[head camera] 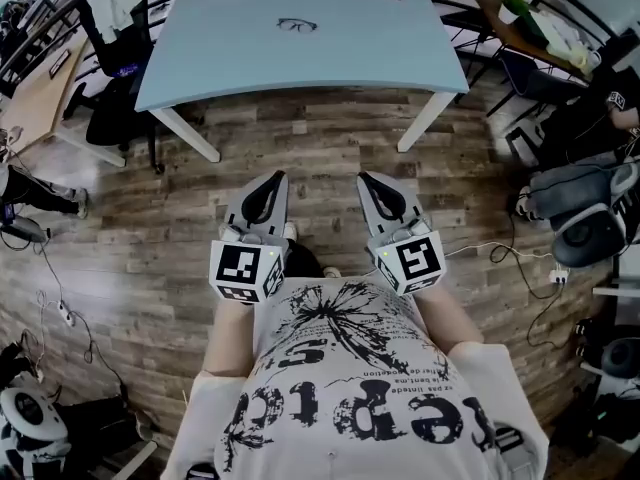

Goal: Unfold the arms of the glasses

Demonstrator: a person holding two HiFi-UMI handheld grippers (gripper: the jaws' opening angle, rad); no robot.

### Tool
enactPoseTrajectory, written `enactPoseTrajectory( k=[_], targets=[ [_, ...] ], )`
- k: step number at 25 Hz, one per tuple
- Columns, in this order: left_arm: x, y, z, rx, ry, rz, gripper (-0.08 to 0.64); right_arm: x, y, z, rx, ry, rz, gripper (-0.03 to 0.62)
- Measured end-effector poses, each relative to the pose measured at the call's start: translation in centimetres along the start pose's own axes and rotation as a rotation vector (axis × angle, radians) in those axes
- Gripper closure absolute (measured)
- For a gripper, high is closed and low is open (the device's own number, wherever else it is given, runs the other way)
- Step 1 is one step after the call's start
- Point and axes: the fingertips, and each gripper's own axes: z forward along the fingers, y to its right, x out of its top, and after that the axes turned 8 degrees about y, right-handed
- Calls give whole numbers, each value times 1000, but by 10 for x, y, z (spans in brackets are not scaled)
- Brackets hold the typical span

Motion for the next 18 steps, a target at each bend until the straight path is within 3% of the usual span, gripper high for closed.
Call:
enactPoseTrajectory(
  k=[9, 18],
  targets=[
    [-19, -59, 52, 18, -21, -8, 541, -19, 15, 72, 35, -32, -57, 581],
    [-18, -190, 164, -33, -26, -31, 541, -30, 66, 227, -48, -53, -41, 581]
  ],
)
